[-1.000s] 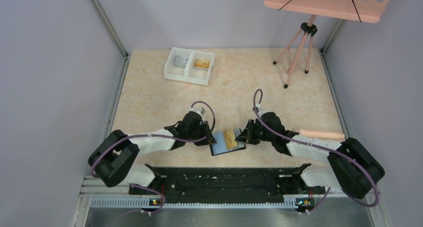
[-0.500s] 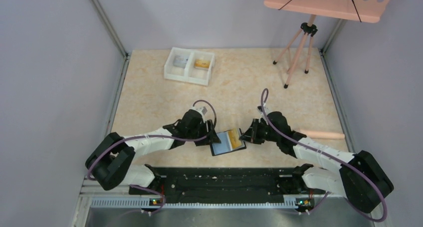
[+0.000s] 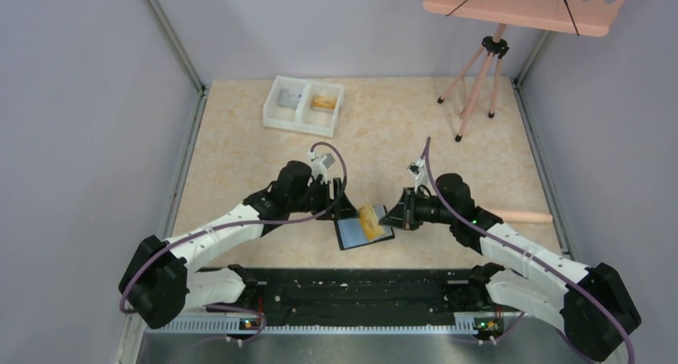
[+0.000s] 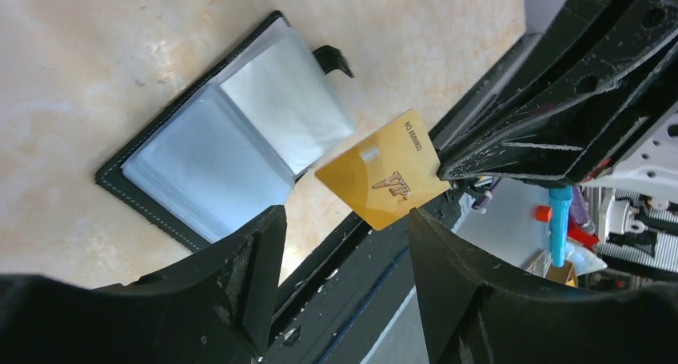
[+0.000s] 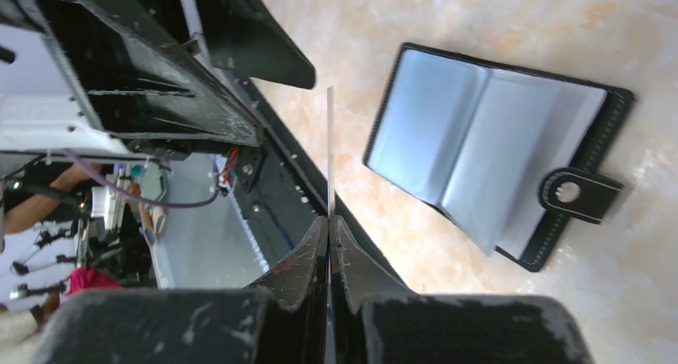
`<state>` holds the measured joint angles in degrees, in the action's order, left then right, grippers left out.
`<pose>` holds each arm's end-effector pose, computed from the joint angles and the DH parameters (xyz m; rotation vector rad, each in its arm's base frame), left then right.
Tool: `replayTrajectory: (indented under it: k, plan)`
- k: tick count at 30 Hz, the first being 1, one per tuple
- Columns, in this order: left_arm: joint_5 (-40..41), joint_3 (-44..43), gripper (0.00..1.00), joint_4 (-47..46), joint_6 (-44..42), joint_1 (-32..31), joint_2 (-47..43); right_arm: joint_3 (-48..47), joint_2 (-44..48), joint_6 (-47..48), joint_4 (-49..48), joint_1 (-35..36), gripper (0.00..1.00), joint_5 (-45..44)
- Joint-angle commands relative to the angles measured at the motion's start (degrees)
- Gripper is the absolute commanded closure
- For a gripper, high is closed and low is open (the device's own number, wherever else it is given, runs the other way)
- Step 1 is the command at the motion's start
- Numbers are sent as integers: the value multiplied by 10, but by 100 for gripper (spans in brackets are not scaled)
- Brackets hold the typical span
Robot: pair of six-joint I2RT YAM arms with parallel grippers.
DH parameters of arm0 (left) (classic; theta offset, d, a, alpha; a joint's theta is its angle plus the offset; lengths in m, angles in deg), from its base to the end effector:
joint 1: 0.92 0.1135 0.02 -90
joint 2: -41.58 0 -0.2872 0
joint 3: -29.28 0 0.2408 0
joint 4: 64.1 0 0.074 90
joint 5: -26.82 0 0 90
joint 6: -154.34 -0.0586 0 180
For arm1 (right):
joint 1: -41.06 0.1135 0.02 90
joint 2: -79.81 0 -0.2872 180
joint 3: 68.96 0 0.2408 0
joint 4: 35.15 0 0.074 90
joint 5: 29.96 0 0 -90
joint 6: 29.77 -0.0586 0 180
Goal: Take the credit cards out of the card holder
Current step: Place the credit card in the storage box.
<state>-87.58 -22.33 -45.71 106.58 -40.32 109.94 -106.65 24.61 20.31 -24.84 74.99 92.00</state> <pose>0.1769 -0.1766 0.2378 0.2099 2.4077 -1.2078 0.1446 0.1347 0.2191 -0.2687 2.2526 1.3216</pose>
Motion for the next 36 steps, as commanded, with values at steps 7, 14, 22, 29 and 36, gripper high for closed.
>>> replayTrajectory:
  k: [7,14,22,29,36]
  plan:
    - [-92,-17,40,-24,-48,2,-49,-44,36,0,-53,-9,100,114]
    - [-132,4,50,-86,-10,4,-57,-35,38,-12,-72,-9,100,122]
    - [-157,26,91,-135,31,16,-68,-27,36,-14,-77,-9,100,107]
    - [-135,23,100,-121,39,40,-72,-44,47,-4,-33,-10,77,55]
    - [-89,15,100,-103,15,131,-80,-64,96,7,23,-11,22,1]
